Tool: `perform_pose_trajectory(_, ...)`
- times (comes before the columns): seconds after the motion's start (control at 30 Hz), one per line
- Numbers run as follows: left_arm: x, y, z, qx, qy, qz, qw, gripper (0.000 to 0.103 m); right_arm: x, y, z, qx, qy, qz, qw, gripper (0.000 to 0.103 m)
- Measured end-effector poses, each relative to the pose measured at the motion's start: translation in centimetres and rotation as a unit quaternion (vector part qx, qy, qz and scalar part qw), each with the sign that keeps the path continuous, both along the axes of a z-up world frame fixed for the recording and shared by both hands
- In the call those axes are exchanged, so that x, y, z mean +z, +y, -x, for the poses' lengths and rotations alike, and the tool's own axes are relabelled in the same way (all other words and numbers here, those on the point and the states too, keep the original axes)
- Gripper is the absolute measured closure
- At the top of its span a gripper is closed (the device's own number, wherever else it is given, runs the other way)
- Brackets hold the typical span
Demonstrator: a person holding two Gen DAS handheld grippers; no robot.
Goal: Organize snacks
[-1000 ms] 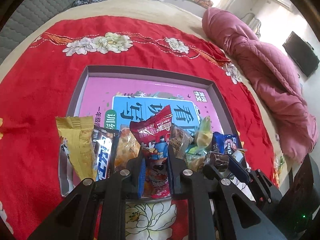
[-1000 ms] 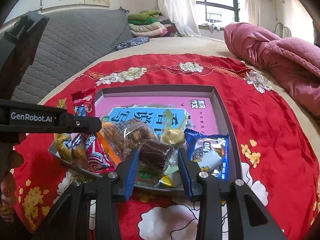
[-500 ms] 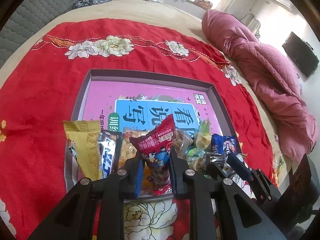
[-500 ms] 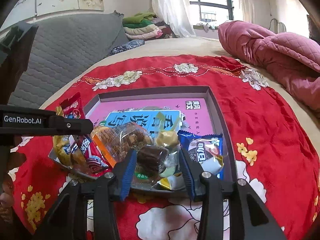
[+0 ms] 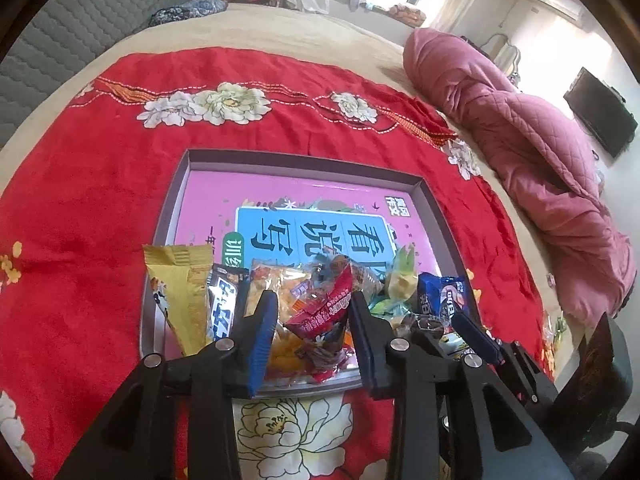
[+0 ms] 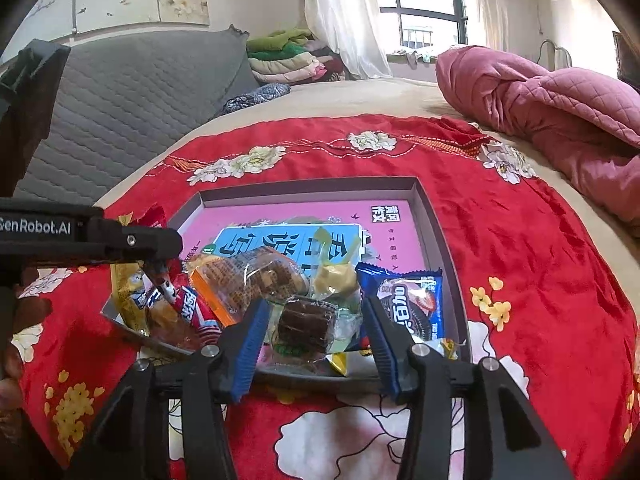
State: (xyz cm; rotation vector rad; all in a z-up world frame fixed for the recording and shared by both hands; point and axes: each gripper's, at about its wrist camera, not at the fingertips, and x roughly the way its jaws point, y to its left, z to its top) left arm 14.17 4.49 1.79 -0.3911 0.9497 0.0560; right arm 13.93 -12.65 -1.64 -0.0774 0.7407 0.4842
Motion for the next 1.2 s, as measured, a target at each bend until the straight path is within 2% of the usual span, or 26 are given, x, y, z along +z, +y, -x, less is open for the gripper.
perform_pose_trajectory(0.3, 0.9, 0.7, 0.6, 0.011, -0.012, 0.012, 0.9998, 0.063, 0.3, -0.3, 0.5, -0.002, -0.004, -0.003, 1.0, 0.052)
perform_pose_trajectory(0.47, 2.6, 0.7, 1.1, 0.01, -0.031, 0.014, 0.9994, 0.062, 0.9, -0.7, 0.8, -0.007, -0.014, -0.014, 1.0, 0.044)
perform_pose_trajectory(0.5, 2.8, 0.7, 1.2, 0.011, -0.033, 0.014, 0.9993, 0.06, 1.0, -0.8, 0.9, -0.008, -0.015, -0.014, 1.0, 0.044)
perform_pose_trajectory(0.57, 3.2, 0.7, 1.6, 0.01, -0.037, 0.015, 0.9992, 0.049, 1.2, -0.9, 1.1, -0.01, -0.014, -0.014, 1.0, 0.044)
perform_pose_trajectory(0.7, 3.7, 0.4, 2.9, 0.007, -0.038, 0.008, 0.9992, 0.048, 1.9, -1.5, 1.8, -0.014, -0.011, -0.021, 1.0, 0.043)
perform_pose_trajectory(0.77, 3.7, 0.3, 3.5, 0.006, -0.037, 0.003, 0.9993, 0.048, 2.3, -1.8, 2.4, -0.018, -0.01, -0.024, 1.0, 0.035)
perform_pose_trajectory(1.0, 3.6, -0.1, 5.8, 0.003, -0.027, -0.013, 0.9995, 0.047, 4.0, -3.0, 3.9, -0.038, -0.013, -0.032, 0.999, 0.027)
perform_pose_trajectory(1.2, 3.9, -0.8, 7.9, 0.003, -0.023, -0.034, 0.9992, 0.047, 5.1, -3.8, 5.4, -0.051, -0.003, -0.035, 0.998, 0.013)
